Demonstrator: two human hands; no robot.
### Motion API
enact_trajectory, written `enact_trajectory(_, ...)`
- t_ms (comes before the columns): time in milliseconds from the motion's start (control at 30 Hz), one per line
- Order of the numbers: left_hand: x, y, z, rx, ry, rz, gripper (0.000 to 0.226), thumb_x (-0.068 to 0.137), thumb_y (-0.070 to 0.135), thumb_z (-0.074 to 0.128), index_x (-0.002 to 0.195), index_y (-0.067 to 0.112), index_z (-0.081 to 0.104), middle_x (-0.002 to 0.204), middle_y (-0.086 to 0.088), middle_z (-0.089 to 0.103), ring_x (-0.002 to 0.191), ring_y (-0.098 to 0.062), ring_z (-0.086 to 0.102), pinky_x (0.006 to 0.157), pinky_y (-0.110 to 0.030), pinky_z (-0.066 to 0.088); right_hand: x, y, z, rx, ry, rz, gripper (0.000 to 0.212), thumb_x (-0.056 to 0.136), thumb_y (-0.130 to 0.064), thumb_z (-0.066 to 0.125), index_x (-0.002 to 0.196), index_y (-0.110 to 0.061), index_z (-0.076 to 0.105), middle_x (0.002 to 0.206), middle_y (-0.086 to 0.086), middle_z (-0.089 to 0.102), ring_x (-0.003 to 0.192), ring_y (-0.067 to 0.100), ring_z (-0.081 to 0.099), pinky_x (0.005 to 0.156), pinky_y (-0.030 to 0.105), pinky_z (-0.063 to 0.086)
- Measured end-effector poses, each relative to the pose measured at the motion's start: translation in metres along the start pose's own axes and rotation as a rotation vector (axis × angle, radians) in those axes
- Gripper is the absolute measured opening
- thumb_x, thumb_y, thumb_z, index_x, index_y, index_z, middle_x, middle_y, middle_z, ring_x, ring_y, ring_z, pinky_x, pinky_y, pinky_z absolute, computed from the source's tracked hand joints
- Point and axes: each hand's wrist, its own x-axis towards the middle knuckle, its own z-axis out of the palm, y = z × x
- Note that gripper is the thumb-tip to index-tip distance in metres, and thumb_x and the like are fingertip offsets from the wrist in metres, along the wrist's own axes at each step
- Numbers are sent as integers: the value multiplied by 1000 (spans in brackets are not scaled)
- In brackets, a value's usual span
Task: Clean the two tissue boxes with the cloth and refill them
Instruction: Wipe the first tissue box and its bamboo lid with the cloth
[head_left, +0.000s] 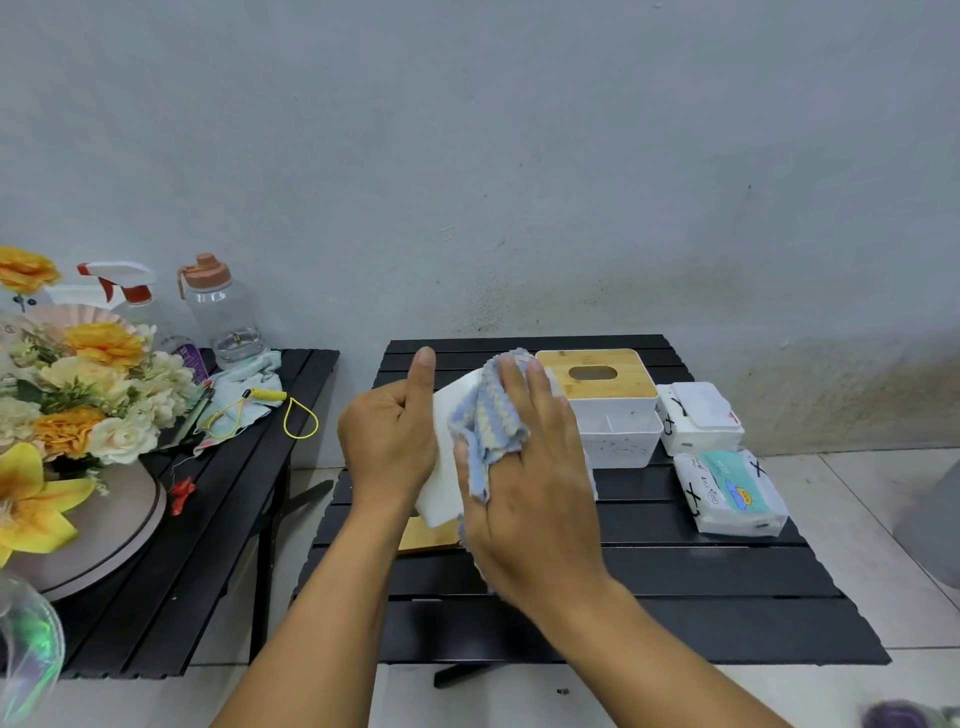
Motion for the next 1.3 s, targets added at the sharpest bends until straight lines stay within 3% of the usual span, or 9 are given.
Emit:
enact_trajectory(133, -3, 0, -1, -28, -37, 3, 69, 99, 56, 56, 51, 21, 20, 47, 9, 16, 50, -13, 17, 51, -33, 17, -2, 16, -1, 269, -20, 215, 63, 103, -49, 22, 151, -13, 39, 158, 2, 36, 148, 13, 27, 118, 33, 27)
enact_trajectory(233, -2, 5, -6, -108, -35, -23, 66, 93, 58, 56, 53, 19, 20, 49, 11, 13, 49, -11, 15, 48, -27, 14, 15, 23, -17, 525, -113, 564, 64, 102, -60, 21, 95, -16, 66, 99, 1, 69, 96, 18, 62, 83, 36, 49)
enact_trajectory(367, -4, 9, -8, -178, -23, -89, 65, 89, 61, 56, 53, 20, 19, 46, 13, 15, 45, -10, 16, 44, -21, 14, 52, 41, -34, 723, -256, 704, 40, 104, -49, 35, 120, -28, 64, 96, -15, 61, 98, 9, 55, 95, 32, 40)
enact_trajectory(567, -5, 7, -5, -214, -51, -75, 68, 88, 64, 62, 52, 22, 23, 47, 14, 19, 46, -7, 19, 45, -21, 16, 66, 42, -29, 925, -240, 787, 25, 100, -44, 45, 92, -37, 67, 87, -22, 68, 94, 13, 63, 87, 36, 49)
enact_trajectory(733, -2, 4, -10, 17, -257, 94, 62, 88, 69, 48, 52, 21, 33, 48, 10, 31, 48, -9, 30, 48, -23, 20, 60, 33, -28, 840, -163, 734, 25, 103, -46, 40, 107, -37, 63, 110, -16, 68, 106, 8, 62, 92, 33, 47)
enact_trajectory(833, -3, 10, -5, 78, -291, 81, 59, 100, 44, 54, 56, 12, 31, 49, 9, 28, 46, -10, 27, 47, -24, 20, 55, 24, -23, 713, -217, 597, 29, 105, -40, 38, 116, -29, 63, 118, -10, 65, 110, 11, 59, 93, 29, 46)
enact_trajectory(1000, -7, 8, -9, -85, -354, -117, 64, 102, 23, 62, 52, 24, 22, 47, 13, 19, 44, -7, 17, 44, -19, 17, 51, 11, -19, 343, -338, 373, 51, 103, -47, 24, 134, -26, 58, 147, -8, 49, 144, 17, 32, 117, 51, 24)
enact_trajectory(1133, -10, 6, -11, -137, -326, -141, 69, 98, 13, 66, 48, 26, 21, 46, 14, 18, 45, -6, 14, 44, -16, 15, 61, 26, -22, 266, -331, 477, 38, 105, -26, 34, 69, -23, 45, 96, 11, 59, 103, 30, 54, 84, 36, 37)
enact_trajectory(1300, -13, 7, -5, -197, -215, -168, 61, 95, 13, 69, 54, 4, 25, 53, 4, 22, 53, -15, 19, 48, -24, 18, 87, 61, -26, 239, -268, 736, 37, 104, -20, 39, 67, -14, 36, 73, 4, 44, 86, 27, 45, 69, 31, 30)
